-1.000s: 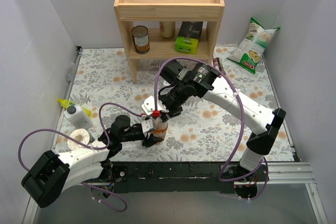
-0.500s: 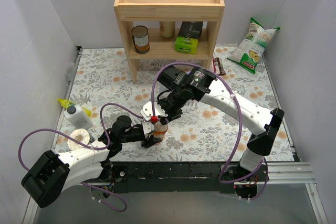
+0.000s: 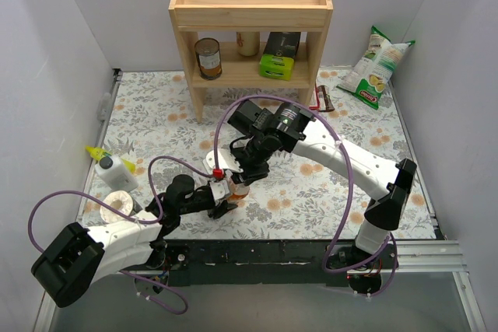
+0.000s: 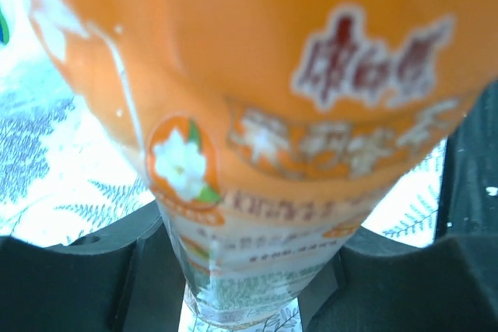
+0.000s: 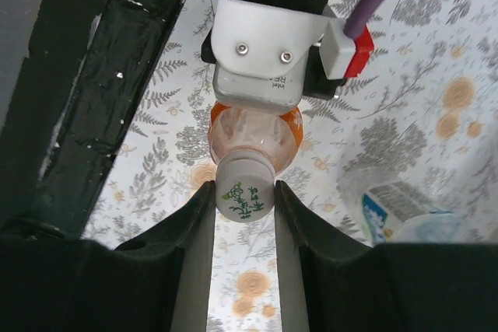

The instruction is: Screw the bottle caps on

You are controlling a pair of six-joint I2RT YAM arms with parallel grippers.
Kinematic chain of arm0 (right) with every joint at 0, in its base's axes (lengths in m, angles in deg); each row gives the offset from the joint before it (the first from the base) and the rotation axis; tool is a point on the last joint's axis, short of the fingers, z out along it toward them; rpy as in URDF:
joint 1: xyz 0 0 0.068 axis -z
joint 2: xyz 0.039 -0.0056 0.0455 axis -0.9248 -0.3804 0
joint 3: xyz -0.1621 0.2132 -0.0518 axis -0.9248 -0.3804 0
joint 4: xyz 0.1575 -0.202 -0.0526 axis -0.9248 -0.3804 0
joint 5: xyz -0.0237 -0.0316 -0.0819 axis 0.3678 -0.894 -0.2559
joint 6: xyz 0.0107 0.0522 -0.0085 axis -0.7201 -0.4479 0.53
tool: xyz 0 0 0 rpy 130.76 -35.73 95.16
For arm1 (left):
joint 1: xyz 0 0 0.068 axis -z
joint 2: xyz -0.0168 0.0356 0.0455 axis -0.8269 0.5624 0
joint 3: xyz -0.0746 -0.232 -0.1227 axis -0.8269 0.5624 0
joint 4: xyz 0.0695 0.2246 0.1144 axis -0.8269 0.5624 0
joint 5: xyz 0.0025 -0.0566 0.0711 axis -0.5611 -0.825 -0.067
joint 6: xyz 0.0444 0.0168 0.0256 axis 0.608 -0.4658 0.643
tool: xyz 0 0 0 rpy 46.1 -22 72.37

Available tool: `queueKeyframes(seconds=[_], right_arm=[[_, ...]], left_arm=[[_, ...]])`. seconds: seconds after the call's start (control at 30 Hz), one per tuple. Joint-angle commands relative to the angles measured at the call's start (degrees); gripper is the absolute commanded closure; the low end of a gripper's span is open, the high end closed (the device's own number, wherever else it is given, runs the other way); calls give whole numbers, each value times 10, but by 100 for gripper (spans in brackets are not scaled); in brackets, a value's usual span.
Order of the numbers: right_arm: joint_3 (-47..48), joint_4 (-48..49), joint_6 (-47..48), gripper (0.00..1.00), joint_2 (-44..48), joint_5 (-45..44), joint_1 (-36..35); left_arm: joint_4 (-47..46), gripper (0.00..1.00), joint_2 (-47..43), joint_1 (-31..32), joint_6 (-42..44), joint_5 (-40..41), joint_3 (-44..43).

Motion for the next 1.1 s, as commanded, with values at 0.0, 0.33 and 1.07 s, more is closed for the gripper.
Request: queueKeyframes(seconds=[0.0,0.33,1.07], right_arm=[[-6,-32,-125,84,-37,-29,-5],[-14,11,-198,92,-29,-53,-1],[-111,96,-165,95,28,-59,2]], left_arm=[[-101,100,-25,3,-2,33,-10],[-153,100,-28,3,-44,-7,24],[-149,100,-16,3,-37,-85,23]])
